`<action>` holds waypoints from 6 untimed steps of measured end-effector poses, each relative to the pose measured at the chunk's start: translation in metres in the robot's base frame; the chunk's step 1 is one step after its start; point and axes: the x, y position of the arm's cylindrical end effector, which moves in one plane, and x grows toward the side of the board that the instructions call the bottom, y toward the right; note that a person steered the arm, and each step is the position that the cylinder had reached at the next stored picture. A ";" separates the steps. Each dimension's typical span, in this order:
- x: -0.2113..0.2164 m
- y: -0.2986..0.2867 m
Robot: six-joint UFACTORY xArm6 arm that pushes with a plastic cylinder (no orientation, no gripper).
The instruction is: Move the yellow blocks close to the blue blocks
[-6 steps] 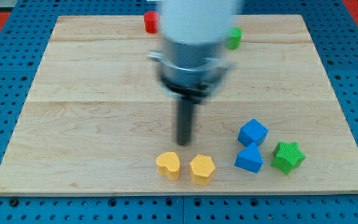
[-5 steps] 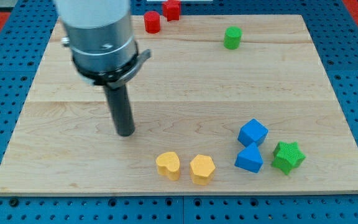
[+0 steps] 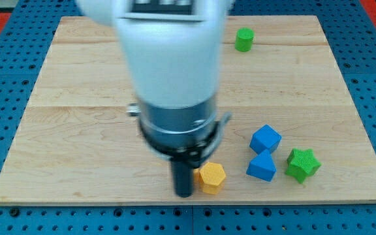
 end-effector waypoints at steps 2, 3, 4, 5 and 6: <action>-0.012 0.057; 0.014 0.005; -0.008 -0.076; -0.025 0.021; -0.041 0.072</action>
